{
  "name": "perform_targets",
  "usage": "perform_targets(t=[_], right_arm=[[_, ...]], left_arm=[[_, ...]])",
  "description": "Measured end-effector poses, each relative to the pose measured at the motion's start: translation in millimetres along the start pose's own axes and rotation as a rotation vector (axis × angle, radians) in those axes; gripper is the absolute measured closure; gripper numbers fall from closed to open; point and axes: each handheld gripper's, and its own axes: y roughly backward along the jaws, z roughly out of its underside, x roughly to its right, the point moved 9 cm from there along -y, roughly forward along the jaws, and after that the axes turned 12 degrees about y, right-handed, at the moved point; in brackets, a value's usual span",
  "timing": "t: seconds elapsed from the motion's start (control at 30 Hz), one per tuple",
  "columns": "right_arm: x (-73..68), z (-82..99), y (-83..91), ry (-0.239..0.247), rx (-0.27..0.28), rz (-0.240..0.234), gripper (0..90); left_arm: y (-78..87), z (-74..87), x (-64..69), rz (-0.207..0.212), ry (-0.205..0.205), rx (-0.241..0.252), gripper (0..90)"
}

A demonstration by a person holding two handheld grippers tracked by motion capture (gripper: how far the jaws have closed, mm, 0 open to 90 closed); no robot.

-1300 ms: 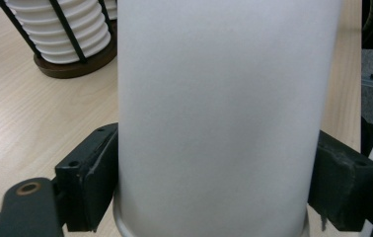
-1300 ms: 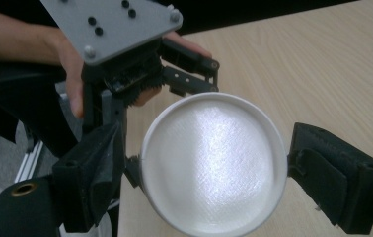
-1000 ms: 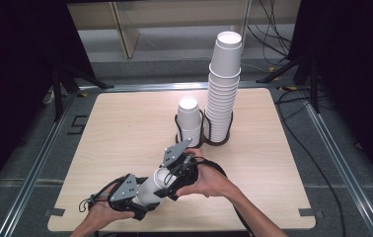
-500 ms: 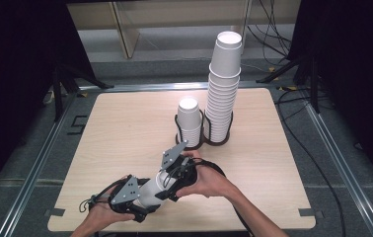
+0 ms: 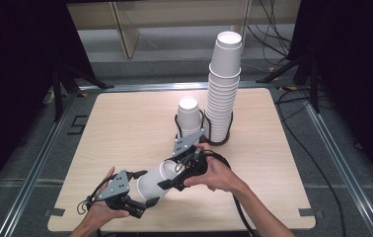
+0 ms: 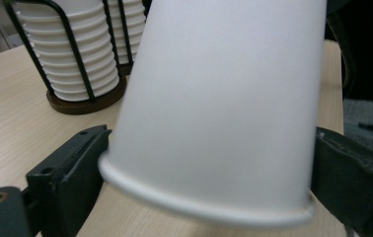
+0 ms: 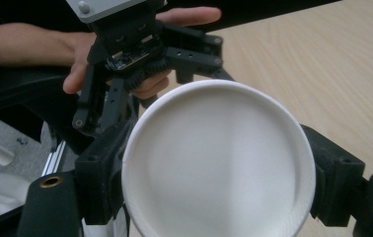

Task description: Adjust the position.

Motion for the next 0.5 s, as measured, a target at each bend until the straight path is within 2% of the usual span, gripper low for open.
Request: perform_targets(t=[0.07, 0.1, 0.17, 0.23, 0.27, 0.37, 0.4, 0.43, 0.5], right_arm=[[3.6, -0.4, 7.0, -0.021, 0.018, 0.019, 24.8], [6.3, -1.1, 9.5, -0.009, 0.030, 0.029, 24.8], [11.4, -2.7, 17.1, -0.027, 0.064, 0.048, 24.8], [15.7, -5.1, 24.9, -0.053, 0.113, 0.055, 24.8], [18.0, -6.1, 28.8, -0.064, 0.143, 0.054, 24.8], [20.3, -6.9, 32.7, -0.074, 0.175, 0.058, 24.8], [21.4, -7.8, 34.9, -0.093, 0.206, 0.057, 24.8], [22.6, -7.3, 34.7, -0.085, 0.209, 0.061, 24.8], [18.9, -9.1, 32.1, -0.099, 0.230, 0.029, 24.9]], left_arm=[[1.8, -3.7, -3.0, 0.006, 0.032, 0.037, 9.0], [4.0, -4.8, -4.5, 0.005, 0.052, 0.040, 10.8], [6.8, -9.6, -6.8, 0.008, 0.089, 0.081, 14.6], [8.1, -13.2, -7.9, 0.016, 0.105, 0.113, 14.7], [9.6, -12.8, -8.7, 0.008, 0.107, 0.102, 14.5], [10.4, -13.1, -10.1, -0.002, 0.119, 0.108, 14.6], [8.4, -15.6, -8.8, 0.023, 0.129, 0.139, 14.6], [8.4, -16.0, -8.8, 0.024, 0.126, 0.140, 14.6], [8.1, -15.9, -8.8, 0.015, 0.128, 0.141, 14.6]])
